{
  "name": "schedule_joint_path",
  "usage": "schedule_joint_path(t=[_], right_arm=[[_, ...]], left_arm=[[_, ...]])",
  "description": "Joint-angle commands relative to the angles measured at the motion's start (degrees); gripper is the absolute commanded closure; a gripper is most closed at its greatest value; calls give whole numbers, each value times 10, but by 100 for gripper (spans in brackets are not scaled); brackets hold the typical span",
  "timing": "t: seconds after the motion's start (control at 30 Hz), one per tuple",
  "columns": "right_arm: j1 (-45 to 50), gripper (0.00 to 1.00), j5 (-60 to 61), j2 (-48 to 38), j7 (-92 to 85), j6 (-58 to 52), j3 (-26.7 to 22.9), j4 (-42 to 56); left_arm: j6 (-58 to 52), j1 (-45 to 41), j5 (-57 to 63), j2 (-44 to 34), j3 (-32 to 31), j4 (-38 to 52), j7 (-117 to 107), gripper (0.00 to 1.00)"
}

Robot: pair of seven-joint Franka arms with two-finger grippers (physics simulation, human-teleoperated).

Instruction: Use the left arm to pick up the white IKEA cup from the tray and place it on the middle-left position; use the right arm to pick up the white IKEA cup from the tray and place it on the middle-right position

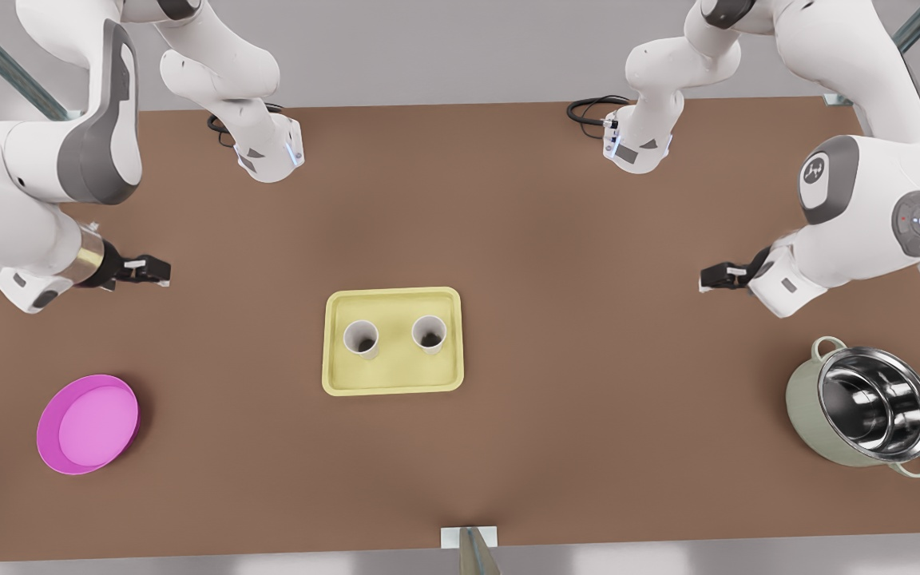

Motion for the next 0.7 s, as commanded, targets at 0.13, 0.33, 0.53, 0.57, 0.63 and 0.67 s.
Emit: schedule_joint_path(t=[0.13, 0.33, 0.53, 0.57, 0.63, 0.67], right_arm=[[2, 0, -1, 3, -33, 60, 2, 0], [108, 0, 4, 85, 67, 117, 3, -5], [229, 0, 30, 174, 174, 215, 4, -5], [237, 0, 30, 191, 174, 229, 4, -5], [245, 0, 30, 207, 174, 241, 4, -19], [245, 0, 30, 212, 174, 241, 4, -19]], left_arm=[[62, 1, 2, 3, 0, -28, -21, 0], [182, -143, 73, 99, -1, -21, -233, 0], [296, -250, 75, 172, -1, 1, -414, 0], [310, -270, 89, 180, -1, 7, -446, 0], [326, -311, 121, 205, -1, 15, -515, 0], [328, -323, 123, 213, -1, 21, -525, 0]])
